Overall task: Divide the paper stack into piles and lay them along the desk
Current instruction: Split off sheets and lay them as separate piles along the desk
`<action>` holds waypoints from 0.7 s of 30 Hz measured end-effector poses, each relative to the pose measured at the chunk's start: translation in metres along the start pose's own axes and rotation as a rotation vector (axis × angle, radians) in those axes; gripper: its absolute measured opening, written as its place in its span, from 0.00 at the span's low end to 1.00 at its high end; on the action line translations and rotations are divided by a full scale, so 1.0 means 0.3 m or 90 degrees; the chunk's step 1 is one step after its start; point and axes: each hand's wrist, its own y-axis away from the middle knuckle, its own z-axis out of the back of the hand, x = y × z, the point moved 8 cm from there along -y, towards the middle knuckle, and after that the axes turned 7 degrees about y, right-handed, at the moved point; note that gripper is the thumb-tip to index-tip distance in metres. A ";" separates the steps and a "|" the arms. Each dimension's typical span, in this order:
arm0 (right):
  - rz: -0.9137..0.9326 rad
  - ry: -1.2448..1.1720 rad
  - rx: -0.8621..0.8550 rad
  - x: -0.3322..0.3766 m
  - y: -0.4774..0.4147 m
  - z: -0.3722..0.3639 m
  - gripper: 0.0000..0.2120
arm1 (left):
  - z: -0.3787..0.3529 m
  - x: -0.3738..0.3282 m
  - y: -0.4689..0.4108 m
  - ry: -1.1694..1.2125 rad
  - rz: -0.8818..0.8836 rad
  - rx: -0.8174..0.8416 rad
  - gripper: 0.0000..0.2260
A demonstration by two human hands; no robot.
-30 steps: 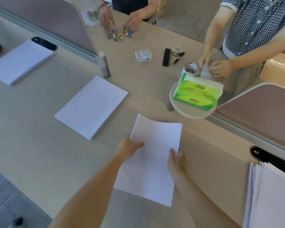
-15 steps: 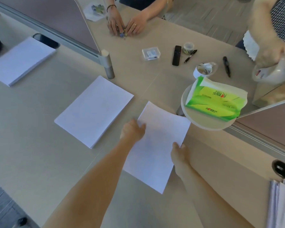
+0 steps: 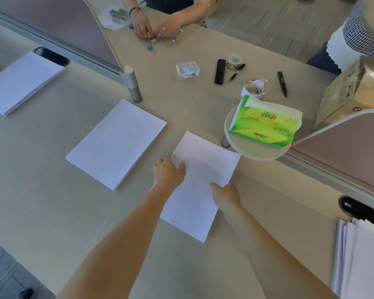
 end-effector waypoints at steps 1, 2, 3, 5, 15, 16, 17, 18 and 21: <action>0.007 0.001 0.013 0.004 0.006 -0.004 0.22 | 0.005 0.003 0.000 0.011 -0.002 -0.002 0.28; 0.017 0.000 0.027 0.010 0.014 -0.005 0.21 | 0.010 0.007 -0.003 0.019 -0.002 -0.003 0.28; 0.027 0.000 0.041 0.011 0.015 -0.008 0.20 | 0.015 0.014 -0.007 0.023 -0.001 -0.005 0.28; 0.034 -0.005 0.069 0.003 0.023 -0.009 0.18 | 0.021 0.025 -0.014 0.023 0.001 -0.010 0.27; -0.008 -0.109 0.093 -0.032 -0.001 -0.069 0.33 | 0.050 0.042 -0.017 0.023 -0.006 -0.054 0.29; -0.020 -0.120 0.079 -0.025 0.012 -0.069 0.33 | 0.052 0.046 -0.020 0.030 -0.005 -0.055 0.29; -0.031 -0.126 0.063 -0.024 0.014 -0.070 0.32 | 0.051 0.050 -0.022 0.034 -0.005 -0.053 0.29; -0.032 -0.123 0.051 -0.018 0.022 -0.068 0.30 | 0.050 0.052 -0.023 0.038 -0.004 -0.052 0.30; -0.040 -0.154 0.053 -0.013 0.027 -0.077 0.30 | 0.047 0.059 -0.027 0.056 0.002 -0.054 0.30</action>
